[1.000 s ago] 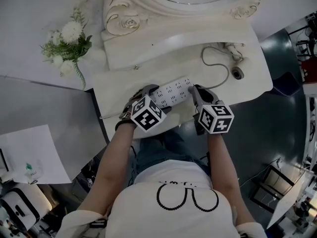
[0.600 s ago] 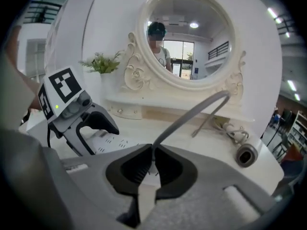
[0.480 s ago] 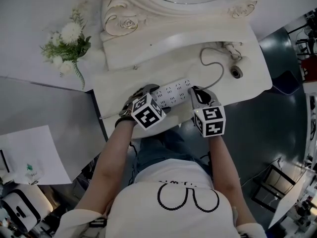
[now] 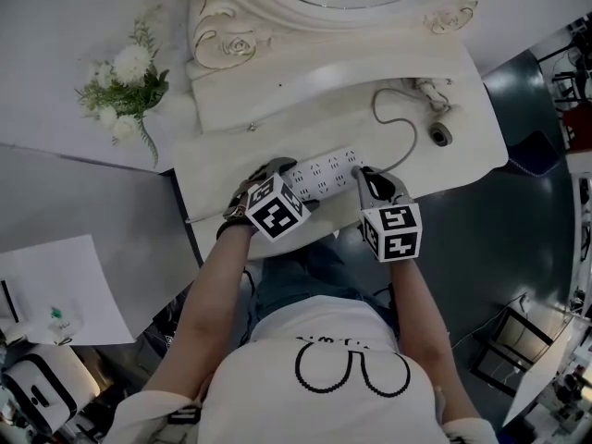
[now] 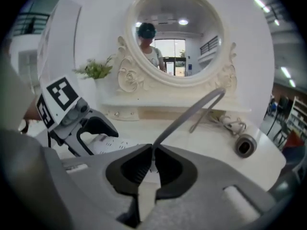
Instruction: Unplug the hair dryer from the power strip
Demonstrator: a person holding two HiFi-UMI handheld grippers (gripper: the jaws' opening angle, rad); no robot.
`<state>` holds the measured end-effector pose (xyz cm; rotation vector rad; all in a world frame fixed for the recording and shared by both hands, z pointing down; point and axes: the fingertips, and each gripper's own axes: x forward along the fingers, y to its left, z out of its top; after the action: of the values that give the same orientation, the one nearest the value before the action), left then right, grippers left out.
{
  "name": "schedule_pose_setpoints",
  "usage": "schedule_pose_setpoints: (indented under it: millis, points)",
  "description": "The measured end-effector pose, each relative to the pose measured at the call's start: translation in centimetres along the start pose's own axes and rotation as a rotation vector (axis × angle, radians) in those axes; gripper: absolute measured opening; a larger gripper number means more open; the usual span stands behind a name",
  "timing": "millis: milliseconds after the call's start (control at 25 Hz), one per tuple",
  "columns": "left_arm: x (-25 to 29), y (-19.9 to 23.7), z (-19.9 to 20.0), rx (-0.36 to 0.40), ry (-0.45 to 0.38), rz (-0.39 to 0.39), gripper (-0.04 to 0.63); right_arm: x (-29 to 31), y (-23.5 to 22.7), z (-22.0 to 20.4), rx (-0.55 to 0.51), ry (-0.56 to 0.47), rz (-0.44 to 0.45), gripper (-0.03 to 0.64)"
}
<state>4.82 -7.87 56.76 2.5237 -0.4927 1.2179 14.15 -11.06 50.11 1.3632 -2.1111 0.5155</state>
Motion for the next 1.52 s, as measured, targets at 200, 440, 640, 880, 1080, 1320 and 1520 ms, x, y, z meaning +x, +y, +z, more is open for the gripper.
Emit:
schedule_pose_setpoints:
  millis: [200,440,640,880,1080,1320,1520]
  points:
    - [0.2,0.0,0.0,0.018,0.006,0.004,0.403,1.4,-0.2,0.8,-0.026,0.001,-0.005,0.023]
    - [0.0,0.3,0.1,-0.034,-0.039,0.034,0.405,0.7,-1.2,0.4,0.226,-0.048,0.092,0.023]
    - [0.2,0.1,0.2,-0.019,-0.036,0.025,0.408,-0.2,-0.8,-0.1,0.131,-0.007,0.058,0.023]
    - [0.3,-0.1,0.2,0.019,-0.010,0.010,0.407,1.1,0.0,0.7,-0.055,0.017,0.025,0.023]
    - [0.2,0.1,0.3,-0.008,-0.025,0.022,0.405,1.2,-0.8,1.1,0.045,0.000,0.070,0.023]
    - [0.2,0.2,0.3,-0.019,-0.027,0.026,0.407,-1.1,-0.5,1.5,0.036,-0.032,0.098,0.023]
    - [0.2,0.3,0.2,-0.017,-0.020,0.026,0.407,-3.6,-2.5,5.2,0.110,-0.144,0.100,0.023]
